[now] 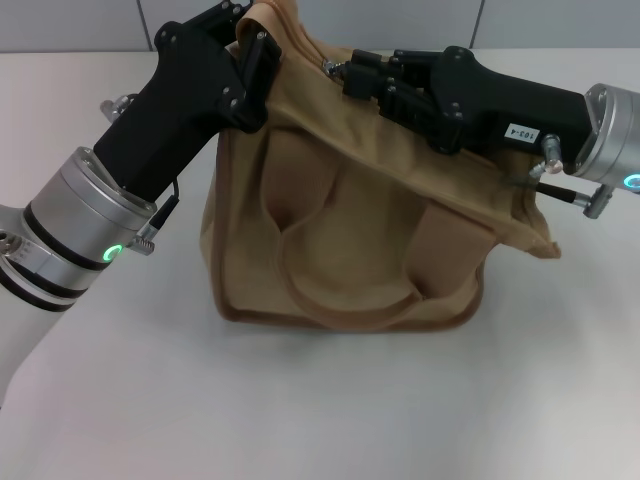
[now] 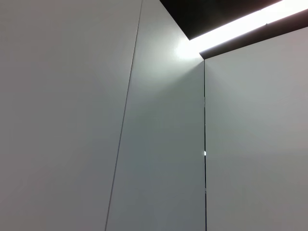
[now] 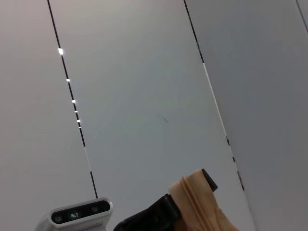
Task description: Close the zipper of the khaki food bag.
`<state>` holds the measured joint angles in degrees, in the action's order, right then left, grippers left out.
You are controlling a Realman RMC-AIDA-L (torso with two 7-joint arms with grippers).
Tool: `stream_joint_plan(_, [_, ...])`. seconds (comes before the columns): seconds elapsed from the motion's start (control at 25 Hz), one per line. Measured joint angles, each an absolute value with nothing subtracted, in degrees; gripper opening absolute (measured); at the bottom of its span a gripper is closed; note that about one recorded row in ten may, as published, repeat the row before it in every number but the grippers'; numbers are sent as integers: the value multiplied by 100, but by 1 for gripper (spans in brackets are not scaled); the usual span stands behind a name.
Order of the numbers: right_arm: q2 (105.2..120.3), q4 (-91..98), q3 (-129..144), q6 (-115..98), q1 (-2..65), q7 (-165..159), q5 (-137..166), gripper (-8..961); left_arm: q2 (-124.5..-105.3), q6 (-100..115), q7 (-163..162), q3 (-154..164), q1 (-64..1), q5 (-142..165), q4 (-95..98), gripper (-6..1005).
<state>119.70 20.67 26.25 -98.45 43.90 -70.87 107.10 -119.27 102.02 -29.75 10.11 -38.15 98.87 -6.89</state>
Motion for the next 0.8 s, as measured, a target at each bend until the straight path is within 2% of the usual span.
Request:
stream_joint_plan(0.64, [11971, 2053, 3203, -9681, 4454, -7073, 10431, 154, -11927, 10198, -2947, 1010, -3803, 9883, -747, 76])
stream_joint_plan(0.8, [11971, 2072, 3214, -9682, 4399, -7071, 10306, 115, -11927, 10196, -2945, 1010, -3790, 9884, -747, 77])
